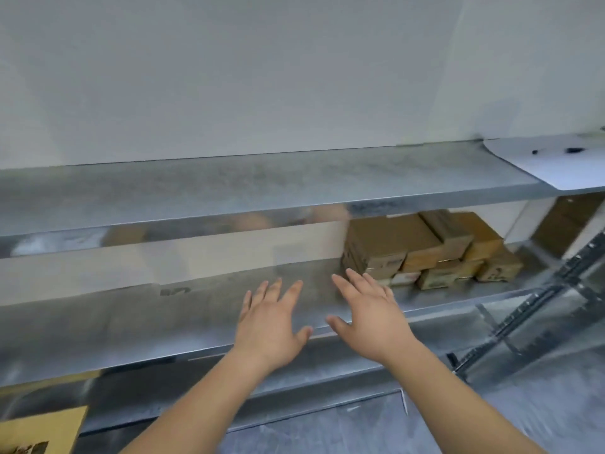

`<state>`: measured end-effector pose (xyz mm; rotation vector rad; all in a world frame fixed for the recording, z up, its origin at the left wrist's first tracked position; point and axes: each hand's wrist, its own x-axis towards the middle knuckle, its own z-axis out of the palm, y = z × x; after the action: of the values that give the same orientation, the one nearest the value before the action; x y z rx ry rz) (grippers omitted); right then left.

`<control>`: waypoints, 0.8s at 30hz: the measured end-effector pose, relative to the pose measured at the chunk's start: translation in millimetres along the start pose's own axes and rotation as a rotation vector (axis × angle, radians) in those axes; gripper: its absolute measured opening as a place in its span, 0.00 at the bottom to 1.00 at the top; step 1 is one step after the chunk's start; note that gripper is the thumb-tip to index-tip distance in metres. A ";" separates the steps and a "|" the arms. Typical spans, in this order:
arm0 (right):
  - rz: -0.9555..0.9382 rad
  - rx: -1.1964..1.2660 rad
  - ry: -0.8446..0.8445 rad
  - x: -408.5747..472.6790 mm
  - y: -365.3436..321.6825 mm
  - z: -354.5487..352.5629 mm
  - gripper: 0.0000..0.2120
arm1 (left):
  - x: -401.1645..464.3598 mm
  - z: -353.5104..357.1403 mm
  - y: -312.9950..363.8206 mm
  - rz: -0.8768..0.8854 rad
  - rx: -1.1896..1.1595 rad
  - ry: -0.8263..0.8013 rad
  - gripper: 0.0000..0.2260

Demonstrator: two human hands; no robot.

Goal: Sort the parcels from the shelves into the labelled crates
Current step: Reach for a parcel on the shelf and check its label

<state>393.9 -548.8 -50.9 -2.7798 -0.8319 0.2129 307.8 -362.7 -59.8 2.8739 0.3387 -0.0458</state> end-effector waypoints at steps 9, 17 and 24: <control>0.141 0.029 0.004 73.4 131.9 -27.1 0.37 | 103.3 32.6 99.6 0.010 -0.003 -0.088 0.38; 0.027 0.104 0.005 130.4 197.0 -28.8 0.31 | 189.8 61.5 159.0 -0.009 -0.151 -0.031 0.38; -0.008 0.207 -0.044 168.6 196.8 -26.9 0.14 | 224.3 69.2 165.4 -0.184 -0.427 -0.003 0.17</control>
<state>641.8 -619.6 -88.6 -2.5866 -0.7825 0.3403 564.3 -485.2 -100.7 2.4156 0.5391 -0.0090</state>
